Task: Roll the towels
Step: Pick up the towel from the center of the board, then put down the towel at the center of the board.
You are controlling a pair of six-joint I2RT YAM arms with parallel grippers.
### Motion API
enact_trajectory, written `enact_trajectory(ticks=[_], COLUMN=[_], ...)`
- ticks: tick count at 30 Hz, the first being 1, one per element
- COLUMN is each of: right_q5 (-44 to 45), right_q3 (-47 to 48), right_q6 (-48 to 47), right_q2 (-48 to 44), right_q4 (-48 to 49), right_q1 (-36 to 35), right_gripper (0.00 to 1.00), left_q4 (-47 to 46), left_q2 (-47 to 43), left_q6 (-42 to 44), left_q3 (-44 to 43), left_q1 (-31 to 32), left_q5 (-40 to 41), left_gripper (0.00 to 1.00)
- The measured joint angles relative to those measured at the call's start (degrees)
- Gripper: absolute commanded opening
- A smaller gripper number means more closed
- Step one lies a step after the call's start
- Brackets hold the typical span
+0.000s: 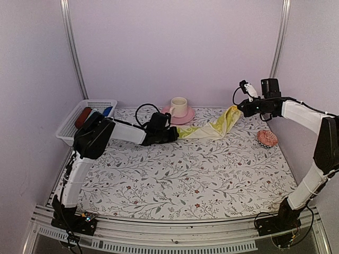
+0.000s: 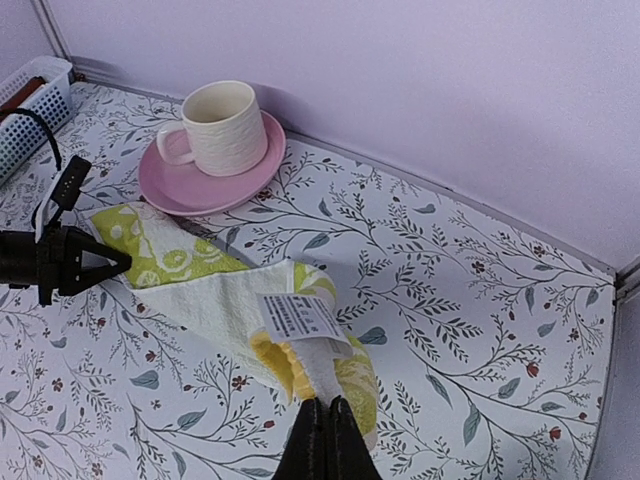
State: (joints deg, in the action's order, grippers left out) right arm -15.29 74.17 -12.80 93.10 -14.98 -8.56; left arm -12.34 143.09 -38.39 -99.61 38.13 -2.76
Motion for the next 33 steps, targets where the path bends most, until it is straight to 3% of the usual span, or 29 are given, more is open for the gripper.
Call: enact_trajectory(ticks=[8, 13, 18, 22, 29, 31, 33], right_q5=[-14.38, -22.91, -24.33, -21.4, -15.45, -12.83, -9.97], right_q3=[0.35, 1.16, -0.37, -0.94, -0.68, -0.28, 0.74], right_q6=[-4.7, -6.67, -6.01, -4.13, -0.48, 0.33, 1.05], right_q2=[-1.64, -3.41, -4.72, -2.45, 7.65, 8.7, 9.44], right_q4=[-4.55, -10.67, -14.21, -14.78, -15.08, -15.08, -14.93], right_q1=[0.0, -0.55, -1.27, -1.29, -1.29, -1.29, -1.25], right_gripper=[0.02, 0.02, 0.02, 0.02, 0.02, 0.02, 0.02], left_q4=[-4.48, -5.77, -2.95, 0.22, 0.72, 0.87, 1.29], left_q2=[-30.69, -46.01, -53.81, -53.46, -39.43, -34.56, -29.9], left_q6=[2.01, 2.91, 2.84, 4.66, 9.62, 10.21, 10.58], left_q3=[32.24, 44.15, 52.98, 51.21, 35.04, 30.93, 27.32], left_q1=[1.68, 7.06, 12.61, 11.78, 7.28, 5.42, 3.74], left_q5=[5.99, 13.4, 19.47, 24.13, 27.65, 27.65, 27.52], left_gripper=[0.0, 0.0, 0.0, 0.0, 0.01, 0.11, 0.35])
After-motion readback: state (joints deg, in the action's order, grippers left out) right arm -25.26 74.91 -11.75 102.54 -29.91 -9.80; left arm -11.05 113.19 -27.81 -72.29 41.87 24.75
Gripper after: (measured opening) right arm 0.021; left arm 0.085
